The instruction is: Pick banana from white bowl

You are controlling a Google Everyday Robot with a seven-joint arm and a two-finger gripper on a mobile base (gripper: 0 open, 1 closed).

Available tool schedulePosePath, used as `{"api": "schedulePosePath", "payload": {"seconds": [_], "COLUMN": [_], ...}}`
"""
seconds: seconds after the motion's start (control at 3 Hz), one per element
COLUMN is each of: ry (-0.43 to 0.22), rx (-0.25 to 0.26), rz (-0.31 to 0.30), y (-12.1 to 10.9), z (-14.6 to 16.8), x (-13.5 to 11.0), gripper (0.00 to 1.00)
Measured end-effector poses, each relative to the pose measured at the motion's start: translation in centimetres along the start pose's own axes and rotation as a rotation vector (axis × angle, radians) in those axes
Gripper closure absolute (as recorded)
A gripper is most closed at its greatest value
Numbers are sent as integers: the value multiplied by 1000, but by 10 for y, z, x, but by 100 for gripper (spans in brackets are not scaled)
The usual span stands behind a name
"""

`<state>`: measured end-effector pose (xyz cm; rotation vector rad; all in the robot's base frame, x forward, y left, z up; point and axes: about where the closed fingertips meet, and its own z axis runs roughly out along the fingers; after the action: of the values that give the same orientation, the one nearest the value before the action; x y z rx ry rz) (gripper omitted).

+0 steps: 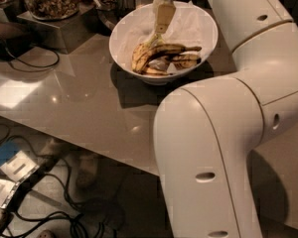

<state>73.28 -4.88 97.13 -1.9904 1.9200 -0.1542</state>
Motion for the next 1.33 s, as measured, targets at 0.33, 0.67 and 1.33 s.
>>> {"api": "schedulePosePath", "payload": {"seconds": [0.33,0.67,1.33], "ry": [4,10,40], "rx": [-12,-30,-91], "rz": [-7,-21,-53], "y": [-1,1,12], "z": [7,15,37], "x": [-2,-4,-2], "gripper": [43,41,43]}}
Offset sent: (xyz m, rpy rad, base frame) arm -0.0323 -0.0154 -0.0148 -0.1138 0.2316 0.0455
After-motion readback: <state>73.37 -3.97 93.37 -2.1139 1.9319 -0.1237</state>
